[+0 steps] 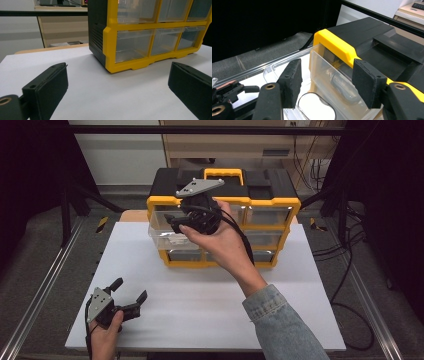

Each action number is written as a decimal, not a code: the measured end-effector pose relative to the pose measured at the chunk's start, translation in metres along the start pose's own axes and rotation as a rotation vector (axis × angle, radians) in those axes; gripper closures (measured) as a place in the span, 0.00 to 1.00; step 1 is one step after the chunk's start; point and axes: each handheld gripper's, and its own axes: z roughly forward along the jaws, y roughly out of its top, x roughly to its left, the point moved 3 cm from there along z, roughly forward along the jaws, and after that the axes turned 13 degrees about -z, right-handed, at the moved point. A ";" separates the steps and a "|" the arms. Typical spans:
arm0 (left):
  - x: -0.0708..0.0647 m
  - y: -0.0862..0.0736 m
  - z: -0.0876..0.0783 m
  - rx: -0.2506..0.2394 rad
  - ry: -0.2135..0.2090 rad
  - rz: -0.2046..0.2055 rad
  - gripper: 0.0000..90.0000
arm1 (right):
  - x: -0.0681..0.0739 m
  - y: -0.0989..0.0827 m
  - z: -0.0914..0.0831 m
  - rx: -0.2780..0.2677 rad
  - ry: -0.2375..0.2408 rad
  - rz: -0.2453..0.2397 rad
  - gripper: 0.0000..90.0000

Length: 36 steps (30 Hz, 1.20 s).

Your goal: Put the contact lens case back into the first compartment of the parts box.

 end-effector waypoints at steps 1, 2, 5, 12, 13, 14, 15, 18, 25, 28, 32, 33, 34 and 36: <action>0.000 0.000 0.000 0.000 0.000 0.000 0.03 | 0.000 0.000 0.000 -0.002 -0.002 0.001 0.43; 0.000 0.000 0.000 0.000 0.000 0.000 0.03 | -0.001 0.000 0.000 -0.003 -0.004 0.004 0.42; 0.000 0.000 0.000 -0.001 0.001 -0.001 0.03 | -0.001 0.000 0.000 -0.017 -0.015 0.013 0.38; 0.000 0.000 0.000 -0.001 0.002 -0.001 0.03 | -0.002 -0.001 0.001 -0.024 -0.032 0.025 0.31; 0.000 0.000 0.000 -0.001 0.001 -0.001 0.03 | -0.002 -0.001 0.001 -0.027 -0.032 0.025 0.31; 0.000 0.000 0.000 -0.001 0.002 0.000 0.03 | -0.002 -0.001 0.002 -0.028 -0.032 0.025 0.30; 0.000 0.000 0.000 -0.001 0.002 0.000 0.03 | -0.002 -0.002 0.002 -0.029 -0.033 0.023 0.29; 0.001 0.000 -0.001 0.000 0.002 0.000 0.03 | -0.002 -0.002 0.002 -0.038 -0.031 0.022 0.26; 0.000 0.000 0.000 0.000 0.001 0.001 0.03 | -0.002 -0.002 0.001 -0.060 -0.054 0.022 0.13; 0.000 0.000 0.000 0.000 0.001 0.001 0.03 | -0.002 -0.002 0.000 -0.067 -0.061 0.022 0.07; 0.001 0.000 0.000 0.000 0.001 0.000 0.03 | -0.002 -0.002 -0.003 -0.085 -0.062 0.016 0.04; 0.001 0.000 0.000 0.001 0.001 0.000 0.03 | -0.002 -0.003 -0.003 -0.090 -0.061 0.013 0.04; 0.000 0.000 0.000 0.001 0.001 -0.001 0.03 | -0.003 -0.003 -0.004 -0.094 -0.062 0.011 0.04; 0.000 0.000 0.000 0.000 0.001 -0.001 0.03 | -0.004 -0.004 -0.006 -0.101 -0.059 0.015 0.05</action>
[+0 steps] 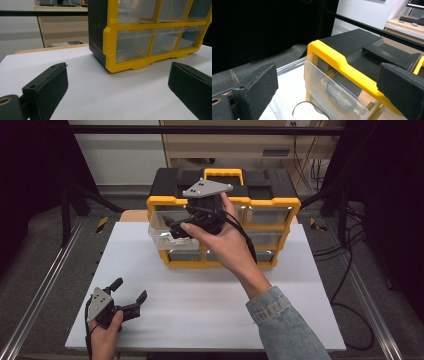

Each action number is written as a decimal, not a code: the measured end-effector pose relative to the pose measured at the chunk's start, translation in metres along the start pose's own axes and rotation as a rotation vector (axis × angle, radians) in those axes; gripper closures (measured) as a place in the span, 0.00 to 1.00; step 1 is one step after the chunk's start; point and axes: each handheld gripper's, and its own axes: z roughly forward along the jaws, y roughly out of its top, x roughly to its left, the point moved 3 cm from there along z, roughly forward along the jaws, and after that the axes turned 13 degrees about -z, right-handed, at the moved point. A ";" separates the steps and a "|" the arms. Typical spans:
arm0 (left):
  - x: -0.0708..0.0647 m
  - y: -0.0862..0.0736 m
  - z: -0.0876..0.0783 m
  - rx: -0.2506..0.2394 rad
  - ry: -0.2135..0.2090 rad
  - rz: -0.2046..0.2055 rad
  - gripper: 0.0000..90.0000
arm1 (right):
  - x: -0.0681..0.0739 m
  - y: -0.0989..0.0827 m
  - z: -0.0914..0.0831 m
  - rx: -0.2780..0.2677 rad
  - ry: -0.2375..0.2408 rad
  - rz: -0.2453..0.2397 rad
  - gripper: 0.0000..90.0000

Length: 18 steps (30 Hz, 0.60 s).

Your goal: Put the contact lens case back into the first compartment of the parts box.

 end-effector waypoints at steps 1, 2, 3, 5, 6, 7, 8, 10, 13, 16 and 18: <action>0.000 0.000 0.000 0.000 0.000 0.000 0.03 | -0.001 0.000 -0.001 -0.003 -0.005 0.002 0.05; 0.000 0.000 0.000 0.001 0.000 0.000 0.03 | -0.002 -0.001 -0.003 -0.009 -0.008 0.005 0.05; 0.000 0.000 0.000 0.000 0.000 -0.001 0.03 | -0.003 -0.002 -0.004 -0.009 -0.009 0.007 0.05; 0.000 0.000 0.000 0.001 0.000 -0.001 0.03 | -0.006 -0.003 -0.007 -0.020 -0.017 0.010 0.05; 0.000 0.000 0.000 0.002 0.001 -0.002 0.03 | -0.007 -0.004 -0.009 -0.023 -0.015 0.012 0.05; 0.001 0.000 0.000 0.003 0.002 -0.001 0.03 | -0.008 -0.005 -0.010 -0.027 -0.017 0.018 0.04; 0.001 0.000 0.000 0.001 0.003 -0.003 0.03 | -0.009 -0.006 -0.012 -0.031 -0.019 0.021 0.04; 0.001 0.000 0.000 -0.001 0.003 -0.004 0.03 | -0.012 -0.008 -0.015 -0.041 -0.026 0.023 0.04; 0.001 0.000 0.000 -0.003 0.006 -0.006 0.03 | -0.015 -0.013 -0.020 -0.047 -0.026 0.030 0.04; 0.001 0.000 0.001 -0.002 0.005 -0.004 0.03 | -0.018 -0.017 -0.025 -0.054 -0.033 0.032 0.04; 0.001 0.000 0.002 0.001 0.006 -0.003 0.03 | -0.021 -0.020 -0.028 -0.059 -0.035 0.037 0.04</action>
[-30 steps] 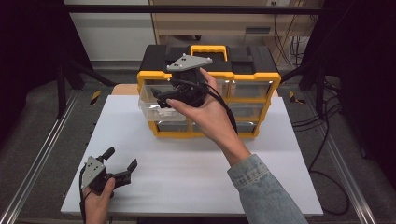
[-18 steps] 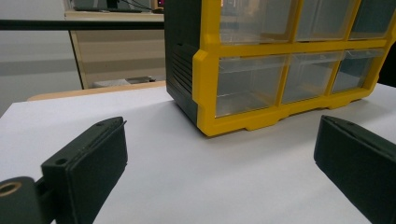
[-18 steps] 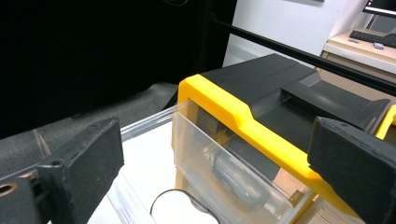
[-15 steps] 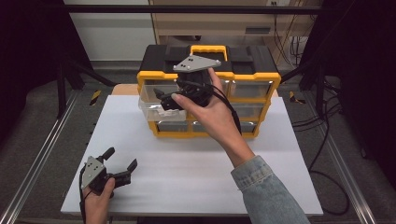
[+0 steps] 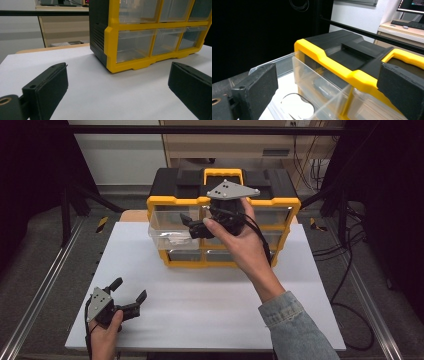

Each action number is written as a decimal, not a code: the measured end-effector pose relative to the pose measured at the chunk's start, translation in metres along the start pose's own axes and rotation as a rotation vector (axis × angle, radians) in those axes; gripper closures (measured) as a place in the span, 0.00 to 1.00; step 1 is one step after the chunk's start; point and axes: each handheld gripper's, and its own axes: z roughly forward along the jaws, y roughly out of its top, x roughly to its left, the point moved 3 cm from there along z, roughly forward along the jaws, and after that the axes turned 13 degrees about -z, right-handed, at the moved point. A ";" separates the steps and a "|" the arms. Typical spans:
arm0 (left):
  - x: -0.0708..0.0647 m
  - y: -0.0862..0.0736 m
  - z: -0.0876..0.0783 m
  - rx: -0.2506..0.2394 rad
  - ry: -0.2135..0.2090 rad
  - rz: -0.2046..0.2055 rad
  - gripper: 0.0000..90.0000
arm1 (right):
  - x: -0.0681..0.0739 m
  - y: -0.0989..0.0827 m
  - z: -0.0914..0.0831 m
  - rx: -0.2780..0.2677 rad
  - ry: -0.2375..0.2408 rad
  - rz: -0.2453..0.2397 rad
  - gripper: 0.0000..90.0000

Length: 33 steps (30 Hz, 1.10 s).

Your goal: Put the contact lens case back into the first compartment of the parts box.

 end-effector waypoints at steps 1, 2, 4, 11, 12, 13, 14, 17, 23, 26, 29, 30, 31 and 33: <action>0.000 0.000 0.000 0.002 0.000 0.001 0.03 | -0.002 -0.001 -0.002 -0.004 -0.004 0.006 0.04; 0.000 0.000 0.000 0.002 0.001 0.000 0.03 | -0.004 -0.002 -0.004 -0.006 -0.009 0.009 0.04; 0.000 0.000 0.000 0.000 0.001 -0.001 0.03 | -0.007 -0.005 -0.008 -0.013 -0.015 0.021 0.04; 0.004 0.001 -0.003 -0.005 0.011 -0.003 0.03 | -0.015 -0.014 -0.021 -0.022 -0.029 0.032 0.05; 0.004 0.001 -0.004 -0.008 0.013 -0.006 0.03 | -0.017 -0.016 -0.023 -0.021 -0.031 0.032 0.05; 0.004 0.002 -0.004 -0.009 0.013 -0.007 0.03 | -0.018 -0.017 -0.025 -0.024 -0.036 0.038 0.05; 0.005 0.002 -0.004 -0.007 0.013 -0.006 0.03 | -0.019 -0.019 -0.028 -0.023 -0.038 0.037 0.05; 0.006 0.002 -0.005 -0.009 0.017 -0.009 0.02 | -0.023 -0.023 -0.036 -0.039 -0.033 0.061 0.05; 0.009 0.004 -0.008 -0.016 0.025 -0.016 0.02 | -0.032 -0.033 -0.053 -0.032 -0.064 0.064 0.05; 0.010 0.005 -0.012 0.003 0.040 0.023 0.02 | -0.036 -0.039 -0.060 -0.028 -0.068 0.050 0.06; 0.010 0.007 -0.016 0.012 0.046 0.062 0.02 | -0.039 -0.046 -0.068 -0.033 -0.082 0.038 0.06; 0.011 0.007 -0.017 0.014 0.047 0.070 0.02 | -0.040 -0.048 -0.071 -0.040 -0.086 0.047 0.06; 0.012 0.007 -0.019 0.014 0.047 0.069 0.02 | -0.041 -0.050 -0.074 -0.041 -0.090 0.050 0.06; 0.015 0.007 -0.022 0.011 0.048 0.061 0.02 | -0.043 -0.055 -0.079 -0.044 -0.103 0.050 0.06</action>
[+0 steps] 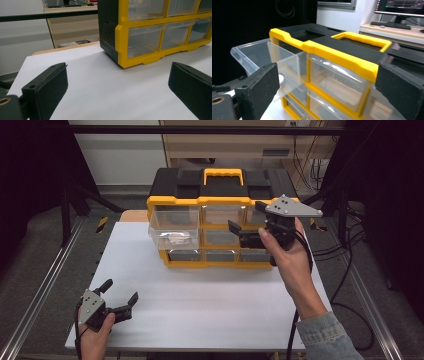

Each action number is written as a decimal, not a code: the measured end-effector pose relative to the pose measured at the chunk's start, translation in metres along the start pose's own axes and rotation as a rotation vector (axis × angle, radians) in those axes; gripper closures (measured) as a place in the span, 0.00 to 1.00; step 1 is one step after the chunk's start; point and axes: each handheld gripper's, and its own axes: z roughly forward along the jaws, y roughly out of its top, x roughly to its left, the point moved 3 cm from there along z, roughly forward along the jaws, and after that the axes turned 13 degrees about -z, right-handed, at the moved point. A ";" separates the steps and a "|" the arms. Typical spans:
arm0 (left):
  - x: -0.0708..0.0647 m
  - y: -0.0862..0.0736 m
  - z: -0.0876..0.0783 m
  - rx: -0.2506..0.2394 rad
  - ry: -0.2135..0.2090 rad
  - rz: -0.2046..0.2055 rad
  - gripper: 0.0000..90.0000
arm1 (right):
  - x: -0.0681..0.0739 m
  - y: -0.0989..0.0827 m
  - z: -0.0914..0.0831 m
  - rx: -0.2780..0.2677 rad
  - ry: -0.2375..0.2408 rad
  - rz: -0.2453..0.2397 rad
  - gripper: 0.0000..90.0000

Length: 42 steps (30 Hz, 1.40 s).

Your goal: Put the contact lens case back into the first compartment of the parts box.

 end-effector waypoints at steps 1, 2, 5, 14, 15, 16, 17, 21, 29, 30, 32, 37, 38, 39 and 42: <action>0.002 0.000 -0.002 -0.003 0.002 -0.003 0.02 | -0.001 -0.002 -0.003 -0.004 -0.004 0.001 0.06; 0.004 0.001 -0.004 -0.009 0.005 -0.008 0.02 | -0.003 -0.004 -0.005 -0.012 -0.007 0.001 0.06; 0.009 0.001 -0.009 -0.018 0.019 -0.025 0.02 | -0.006 -0.013 -0.015 -0.028 -0.018 0.009 0.05; 0.013 0.000 -0.014 -0.030 0.022 -0.045 0.02 | -0.021 -0.045 -0.046 -0.045 -0.054 0.067 0.04; 0.014 0.000 -0.014 -0.030 0.021 -0.047 0.02 | -0.022 -0.048 -0.049 -0.041 -0.058 0.065 0.04; 0.014 0.000 -0.014 -0.030 0.021 -0.051 0.02 | -0.022 -0.052 -0.052 -0.037 -0.066 0.066 0.04; 0.015 0.000 -0.014 -0.029 0.019 -0.055 0.02 | -0.022 -0.055 -0.055 -0.038 -0.069 0.068 0.04; 0.015 0.000 -0.014 -0.043 0.010 -0.076 0.02 | -0.023 -0.071 -0.065 -0.037 -0.081 0.086 0.03; 0.014 -0.001 -0.014 -0.041 0.005 -0.077 0.02 | -0.029 -0.095 -0.085 -0.037 -0.102 0.112 0.03; 0.014 -0.001 -0.014 -0.042 0.004 -0.077 0.02 | -0.030 -0.098 -0.087 -0.036 -0.108 0.113 0.03; 0.014 -0.001 -0.014 -0.042 0.003 -0.076 0.02 | -0.031 -0.102 -0.092 -0.031 -0.115 0.110 0.02; 0.014 -0.001 -0.014 -0.042 0.000 -0.070 0.02 | -0.033 -0.111 -0.102 -0.029 -0.136 0.118 0.03; 0.013 -0.001 -0.014 -0.042 0.001 -0.070 0.02 | -0.033 -0.113 -0.104 -0.027 -0.132 0.116 0.03; 0.013 -0.001 -0.014 -0.044 0.001 -0.069 0.02 | -0.033 -0.115 -0.105 -0.023 -0.128 0.112 0.03; 0.013 0.000 -0.014 -0.054 -0.011 -0.081 0.02 | -0.032 -0.121 -0.109 -0.018 -0.137 0.099 0.04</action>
